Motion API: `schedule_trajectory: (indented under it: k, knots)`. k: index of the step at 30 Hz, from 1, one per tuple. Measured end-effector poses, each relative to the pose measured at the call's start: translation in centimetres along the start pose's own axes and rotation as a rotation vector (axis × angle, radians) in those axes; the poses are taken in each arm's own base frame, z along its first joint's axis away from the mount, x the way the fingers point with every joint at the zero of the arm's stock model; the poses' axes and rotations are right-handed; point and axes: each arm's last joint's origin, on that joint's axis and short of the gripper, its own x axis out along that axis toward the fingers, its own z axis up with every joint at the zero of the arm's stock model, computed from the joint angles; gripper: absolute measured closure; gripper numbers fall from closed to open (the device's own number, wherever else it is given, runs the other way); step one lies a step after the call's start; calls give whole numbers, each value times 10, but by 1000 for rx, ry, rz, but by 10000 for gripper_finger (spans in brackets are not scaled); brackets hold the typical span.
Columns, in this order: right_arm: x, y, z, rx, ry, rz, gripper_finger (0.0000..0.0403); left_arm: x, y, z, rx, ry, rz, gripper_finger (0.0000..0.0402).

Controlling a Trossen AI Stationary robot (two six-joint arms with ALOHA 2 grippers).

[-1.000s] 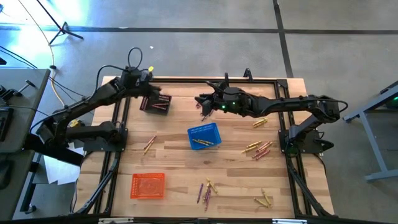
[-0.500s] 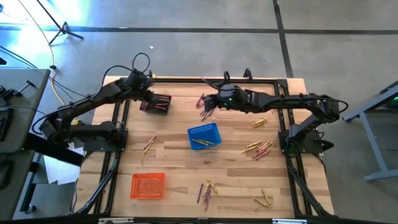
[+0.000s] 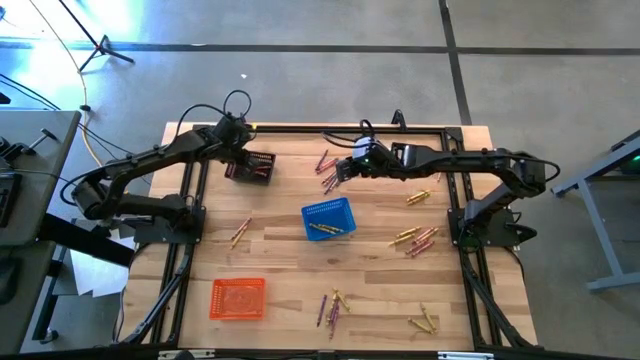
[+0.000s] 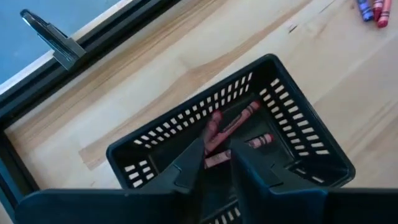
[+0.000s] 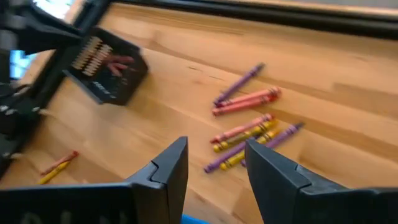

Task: Sort crayons
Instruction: Put the yellow crayon into the blue basket

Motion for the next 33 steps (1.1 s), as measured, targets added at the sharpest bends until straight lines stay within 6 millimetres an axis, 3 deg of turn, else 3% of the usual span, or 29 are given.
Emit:
schedule_trajectory:
  k: [7,16,21,25,30,33]
  knots:
    - [1,-18,-3,88,81,-141,258,0,-1,7,10,-70,-18,308]
    - [-11,-70,-24,187,185,-653,258,-2,-5,19,7,-189,-102,302]
    - [-3,-106,-35,277,171,-686,258,-4,-11,24,20,-252,-124,302]
    - [6,-134,-35,445,120,-612,258,-5,-15,27,31,-284,-145,302]
    - [12,-150,-30,665,-64,-533,258,-7,-21,30,-21,-315,-201,304]
    - [13,-159,-31,769,-160,-587,258,-9,-24,33,-23,-361,-215,304]
